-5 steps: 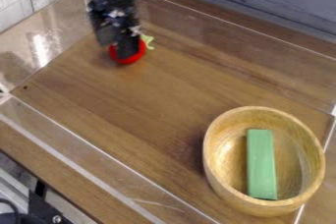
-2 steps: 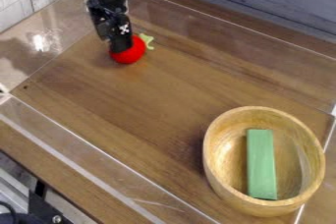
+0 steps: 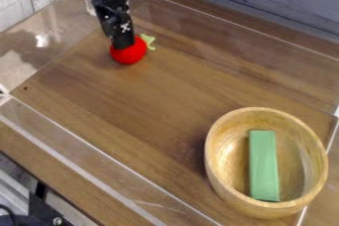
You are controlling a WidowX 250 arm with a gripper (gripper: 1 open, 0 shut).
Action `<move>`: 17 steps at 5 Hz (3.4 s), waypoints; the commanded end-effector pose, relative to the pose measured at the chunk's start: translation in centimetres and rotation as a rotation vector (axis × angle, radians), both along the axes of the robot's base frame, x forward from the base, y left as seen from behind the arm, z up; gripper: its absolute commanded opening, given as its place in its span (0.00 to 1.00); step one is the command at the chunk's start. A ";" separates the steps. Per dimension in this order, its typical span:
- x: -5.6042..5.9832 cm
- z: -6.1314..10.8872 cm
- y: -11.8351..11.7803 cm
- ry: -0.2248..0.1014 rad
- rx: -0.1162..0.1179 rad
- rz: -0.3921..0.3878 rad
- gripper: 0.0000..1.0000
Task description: Move the red object to the right side of the table
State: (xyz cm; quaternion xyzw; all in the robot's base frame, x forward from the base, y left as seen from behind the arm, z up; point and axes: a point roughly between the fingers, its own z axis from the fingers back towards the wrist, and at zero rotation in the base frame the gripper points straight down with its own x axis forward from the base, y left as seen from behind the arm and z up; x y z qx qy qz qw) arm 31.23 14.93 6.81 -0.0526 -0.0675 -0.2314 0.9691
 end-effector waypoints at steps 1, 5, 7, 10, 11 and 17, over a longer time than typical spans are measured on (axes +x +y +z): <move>0.8 2.7 0.4 -0.076 0.032 -0.019 1.00; 1.0 1.2 1.6 -0.113 0.015 -0.011 0.00; 0.7 2.3 1.6 -0.130 -0.008 -0.018 1.00; 1.1 1.3 1.3 -0.152 -0.044 -0.091 1.00; 1.7 0.4 0.8 -0.135 -0.054 -0.159 1.00; 5.2 3.6 -2.7 -0.115 -0.102 -0.135 1.00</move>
